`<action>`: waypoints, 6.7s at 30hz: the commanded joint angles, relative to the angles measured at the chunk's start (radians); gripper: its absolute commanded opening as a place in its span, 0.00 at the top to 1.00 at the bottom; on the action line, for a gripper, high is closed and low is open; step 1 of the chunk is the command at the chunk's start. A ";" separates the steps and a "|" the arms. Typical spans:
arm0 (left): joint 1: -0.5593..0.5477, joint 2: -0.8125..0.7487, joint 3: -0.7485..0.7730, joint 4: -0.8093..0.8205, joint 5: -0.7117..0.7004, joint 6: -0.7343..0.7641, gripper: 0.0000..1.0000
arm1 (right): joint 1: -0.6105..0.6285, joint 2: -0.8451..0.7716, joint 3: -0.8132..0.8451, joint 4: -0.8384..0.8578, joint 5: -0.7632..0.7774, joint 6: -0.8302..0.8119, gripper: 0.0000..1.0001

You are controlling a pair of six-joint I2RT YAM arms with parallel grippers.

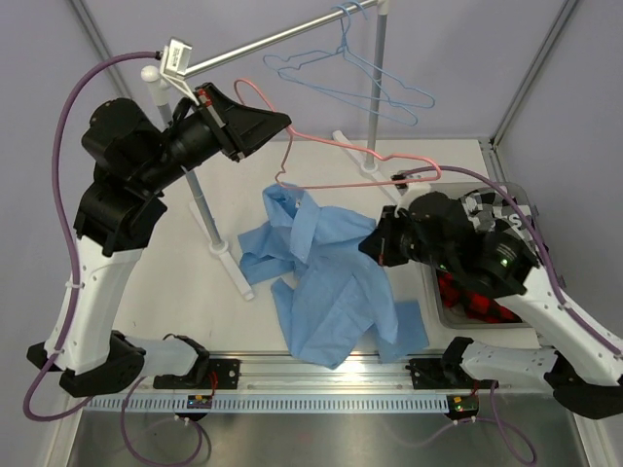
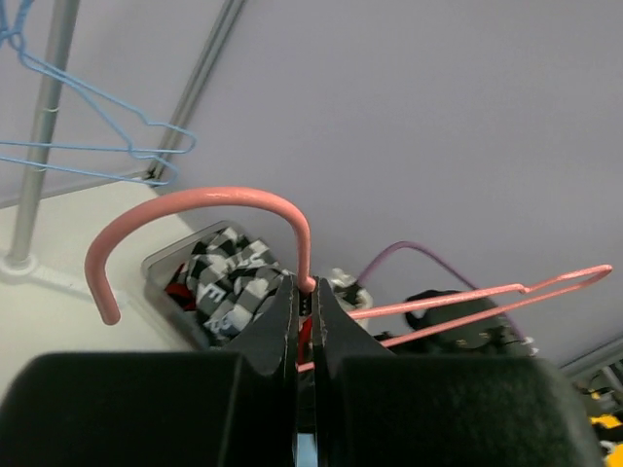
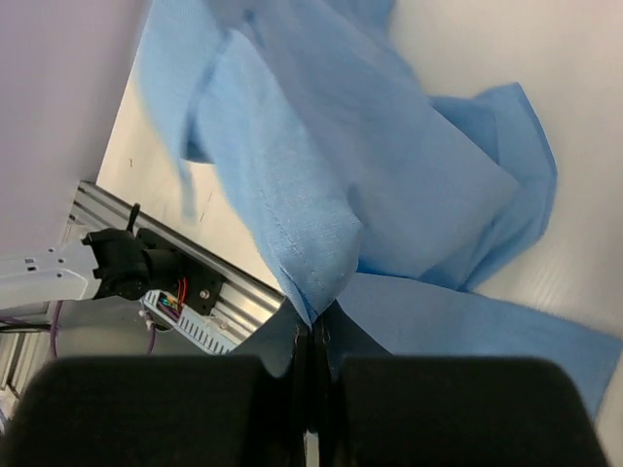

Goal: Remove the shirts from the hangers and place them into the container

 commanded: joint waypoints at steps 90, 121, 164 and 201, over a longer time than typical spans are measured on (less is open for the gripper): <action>-0.013 -0.217 -0.510 -0.106 0.440 -0.049 1.00 | -1.357 0.677 1.413 1.231 0.098 -0.613 1.00; -0.088 -0.286 -0.688 0.257 0.333 -0.245 1.00 | -1.308 0.331 0.715 0.946 -0.344 0.010 1.00; -0.099 -0.369 -0.736 0.257 0.372 -0.219 1.00 | -1.348 0.146 -0.216 0.271 -0.298 0.107 1.00; -0.099 -0.528 -0.759 0.188 0.266 -0.196 1.00 | -1.261 0.821 -0.221 0.096 -0.045 -0.218 0.74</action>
